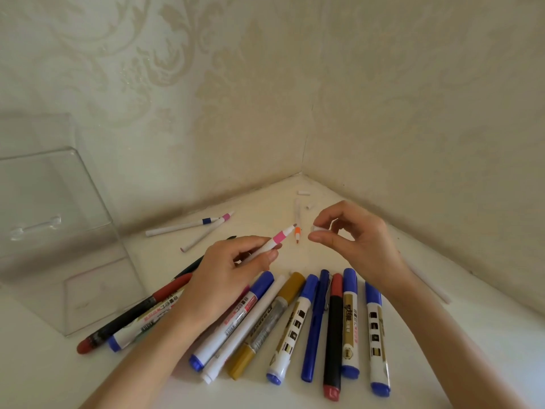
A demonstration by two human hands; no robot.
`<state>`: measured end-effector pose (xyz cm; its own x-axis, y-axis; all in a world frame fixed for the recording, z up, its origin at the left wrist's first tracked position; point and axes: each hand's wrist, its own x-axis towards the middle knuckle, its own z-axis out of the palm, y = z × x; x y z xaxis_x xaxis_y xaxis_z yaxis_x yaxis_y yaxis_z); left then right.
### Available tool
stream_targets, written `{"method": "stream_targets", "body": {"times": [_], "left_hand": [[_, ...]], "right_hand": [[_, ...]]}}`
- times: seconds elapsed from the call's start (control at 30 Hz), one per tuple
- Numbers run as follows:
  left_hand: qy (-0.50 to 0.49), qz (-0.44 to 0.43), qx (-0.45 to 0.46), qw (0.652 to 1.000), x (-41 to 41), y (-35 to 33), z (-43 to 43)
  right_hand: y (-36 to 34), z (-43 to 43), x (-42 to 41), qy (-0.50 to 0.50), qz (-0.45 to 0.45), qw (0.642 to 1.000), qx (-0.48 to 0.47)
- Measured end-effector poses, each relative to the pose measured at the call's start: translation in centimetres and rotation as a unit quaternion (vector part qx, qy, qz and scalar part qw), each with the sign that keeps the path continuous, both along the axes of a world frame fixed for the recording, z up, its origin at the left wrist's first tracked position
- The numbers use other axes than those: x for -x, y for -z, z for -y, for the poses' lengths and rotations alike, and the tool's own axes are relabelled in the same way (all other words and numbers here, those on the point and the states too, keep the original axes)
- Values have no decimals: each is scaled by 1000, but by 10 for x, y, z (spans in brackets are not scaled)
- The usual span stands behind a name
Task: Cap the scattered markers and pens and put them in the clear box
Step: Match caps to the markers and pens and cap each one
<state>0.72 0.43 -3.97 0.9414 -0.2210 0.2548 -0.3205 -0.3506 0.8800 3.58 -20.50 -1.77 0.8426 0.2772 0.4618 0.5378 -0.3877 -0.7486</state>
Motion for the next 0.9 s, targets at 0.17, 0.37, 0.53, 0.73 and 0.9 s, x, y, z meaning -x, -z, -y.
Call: {"method": "stream_targets", "body": {"times": [0.17,0.37,0.53,0.73,0.9], "left_hand": [[18,-1,-2,1000,2,1,3],[3,24,-21,999,3,1,3],[14,125,-117,985,3,4,2],[-9,218,-175,960,2,8,4],[-25,170,-85,981,4,-2,23]], "right_hand": [[4,-3,-1,-18,23,999,34],[4,-9,2,-44,22,998,43],[6,-15,6,-56,5,996,68],[0,-25,10,-59,-71,995,-37],[-7,-38,12,-64,-205,956,-201]]}}
